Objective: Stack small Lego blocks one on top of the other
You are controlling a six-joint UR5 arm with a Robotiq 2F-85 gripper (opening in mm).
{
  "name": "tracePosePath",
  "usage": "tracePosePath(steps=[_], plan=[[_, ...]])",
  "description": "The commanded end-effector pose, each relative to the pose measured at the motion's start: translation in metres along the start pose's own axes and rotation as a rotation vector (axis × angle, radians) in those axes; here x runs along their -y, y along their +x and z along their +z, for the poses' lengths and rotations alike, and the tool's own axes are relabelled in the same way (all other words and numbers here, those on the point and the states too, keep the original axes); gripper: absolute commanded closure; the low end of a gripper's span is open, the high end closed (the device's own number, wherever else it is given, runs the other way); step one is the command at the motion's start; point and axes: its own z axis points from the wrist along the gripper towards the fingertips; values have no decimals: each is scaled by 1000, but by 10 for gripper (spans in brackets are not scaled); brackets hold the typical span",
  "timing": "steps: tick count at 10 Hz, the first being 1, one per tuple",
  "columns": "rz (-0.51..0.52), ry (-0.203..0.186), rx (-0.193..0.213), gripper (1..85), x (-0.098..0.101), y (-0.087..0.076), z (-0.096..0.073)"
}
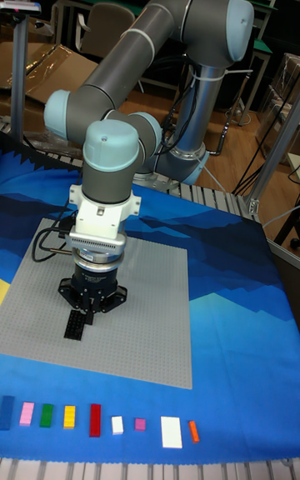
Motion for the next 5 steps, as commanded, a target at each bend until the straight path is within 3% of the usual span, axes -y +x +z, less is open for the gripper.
tracePosePath(steps=[1,5], plan=[[7,-13,8,847,-2,-3,-1],[13,-20,17,847,-4,-7,-1]])
